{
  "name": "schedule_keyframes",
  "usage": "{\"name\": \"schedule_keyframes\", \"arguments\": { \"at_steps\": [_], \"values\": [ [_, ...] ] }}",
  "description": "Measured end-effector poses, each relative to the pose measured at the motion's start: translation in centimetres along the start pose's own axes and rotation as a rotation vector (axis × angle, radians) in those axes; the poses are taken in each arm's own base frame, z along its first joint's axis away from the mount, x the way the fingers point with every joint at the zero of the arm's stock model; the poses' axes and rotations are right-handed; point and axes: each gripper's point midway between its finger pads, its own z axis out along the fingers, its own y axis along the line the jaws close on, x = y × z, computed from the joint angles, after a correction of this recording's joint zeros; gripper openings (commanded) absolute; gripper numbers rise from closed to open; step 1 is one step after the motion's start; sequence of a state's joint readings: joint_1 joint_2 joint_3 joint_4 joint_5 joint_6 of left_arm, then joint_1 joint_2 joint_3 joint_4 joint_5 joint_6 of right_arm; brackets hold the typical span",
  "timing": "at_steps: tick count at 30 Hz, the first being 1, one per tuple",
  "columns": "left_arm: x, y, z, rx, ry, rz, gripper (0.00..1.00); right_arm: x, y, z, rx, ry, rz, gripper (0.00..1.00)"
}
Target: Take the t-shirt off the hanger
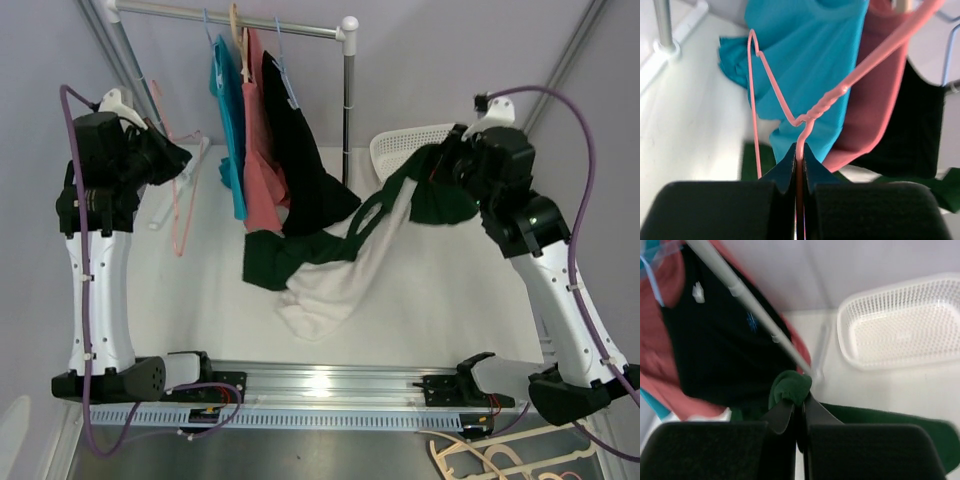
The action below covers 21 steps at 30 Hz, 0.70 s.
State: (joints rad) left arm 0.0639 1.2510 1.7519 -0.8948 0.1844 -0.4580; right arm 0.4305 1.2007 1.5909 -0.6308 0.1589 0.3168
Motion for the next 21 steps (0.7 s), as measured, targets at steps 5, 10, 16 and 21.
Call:
{"name": "schedule_keyframes", "arguments": {
  "at_steps": [5, 10, 16, 21],
  "values": [
    [-3.7, -1.0, -1.7, 0.002, -0.115, 0.028, 0.01, -8.7, 1.3, 1.7, -0.030, -0.176, 0.013, 0.00],
    [-6.7, -1.1, -1.5, -0.010, -0.183, 0.029, 0.01, -16.3, 0.9, 6.1, -0.010, -0.369, 0.025, 0.00],
    [-6.3, 0.8, 1.1, -0.078, -0.147, 0.024, 0.01, -19.3, -1.3, 11.4, 0.061, -0.519, 0.008, 0.00],
    [-7.4, 1.5, 1.4, -0.107, -0.190, 0.039, 0.01, -23.8, -2.0, 13.4, 0.066, -0.713, -0.017, 0.00]
  ]
}}
